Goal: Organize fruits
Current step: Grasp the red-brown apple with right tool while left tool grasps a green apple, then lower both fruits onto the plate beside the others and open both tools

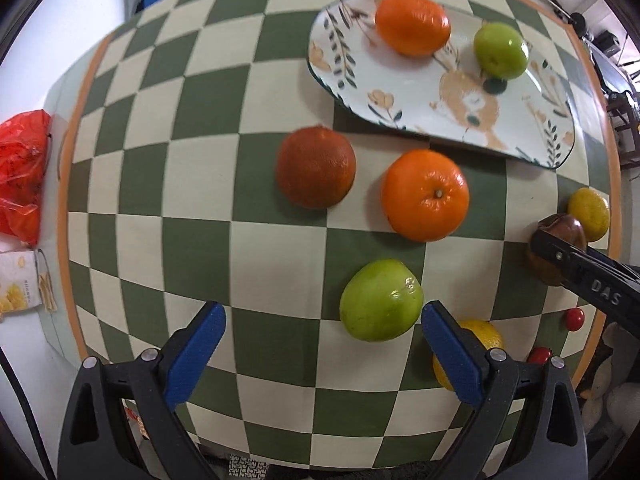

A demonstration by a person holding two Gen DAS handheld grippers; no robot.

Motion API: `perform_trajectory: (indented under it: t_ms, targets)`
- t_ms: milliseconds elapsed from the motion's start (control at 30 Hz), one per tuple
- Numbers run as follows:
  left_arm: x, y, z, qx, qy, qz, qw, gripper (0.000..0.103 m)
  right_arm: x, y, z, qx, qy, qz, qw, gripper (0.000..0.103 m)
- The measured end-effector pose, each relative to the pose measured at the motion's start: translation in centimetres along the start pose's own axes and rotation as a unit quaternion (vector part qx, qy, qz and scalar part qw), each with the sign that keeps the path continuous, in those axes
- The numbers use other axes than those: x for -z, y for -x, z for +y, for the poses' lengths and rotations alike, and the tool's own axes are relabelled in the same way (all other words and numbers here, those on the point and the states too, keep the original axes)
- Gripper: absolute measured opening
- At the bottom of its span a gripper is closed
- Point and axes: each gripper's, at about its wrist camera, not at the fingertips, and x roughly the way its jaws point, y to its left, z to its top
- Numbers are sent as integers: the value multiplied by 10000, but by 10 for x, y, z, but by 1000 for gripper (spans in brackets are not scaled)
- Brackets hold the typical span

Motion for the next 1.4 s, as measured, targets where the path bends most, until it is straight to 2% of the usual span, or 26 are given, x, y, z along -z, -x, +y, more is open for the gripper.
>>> perform_trajectory:
  t_ms: [33,167,267,400,433,467,500,533,567,667,933,1067,1133,1267,1400]
  targets:
    - [-1,-5,-2,6,-50,64,10000,100,0,-5,1,66,61,26,10000,70]
    - [-1,-18,-15,-28,-465,153,9988,100,7,-8,-2,3,124,130,9998,69]
    - [3,-27,-26,-82,-845,199,9962,100,24,-5,-9,-231,120,292,9992,69]
    - [7,-38,-42,-57,-1310,241,9911,98,46,-3,-11,-273,203,388,9987,69]
    - [8,-40,-46,-26,-1376,243,9902,95,51,-5,-12,-274,195,407,9986,69]
    - [9,-43,-48,-30,-1424,262,9895,84,54,-6,-12,-281,174,418,9986,69]
    - [9,-46,-50,-43,-1462,303,9888,68,57,-9,-12,-285,145,438,9985,69]
    - [10,-49,-51,29,-1473,344,9885,62,59,-11,-13,-297,102,452,9985,69]
    - [10,-50,-52,130,-1451,379,9886,54,61,-13,-14,-314,71,458,9984,69]
    - [16,-50,-53,15,-1377,305,9900,54,66,-18,-18,-397,-17,501,9980,70]
    - [37,-56,-18,379,-473,425,9973,54,66,-19,-25,-462,-95,519,9975,70]
    - [39,-53,-12,398,-375,360,9979,54,63,-20,-8,-305,34,468,9984,70]
    - [39,-44,-5,499,-322,283,9978,54,66,-20,3,-307,59,471,9984,70]
    - [35,-2,14,951,-128,-28,9954,54,57,2,5,-899,-198,419,9949,69]
    - [8,41,22,1300,-2,-387,9908,54,23,46,14,-1198,-199,-82,9926,69]
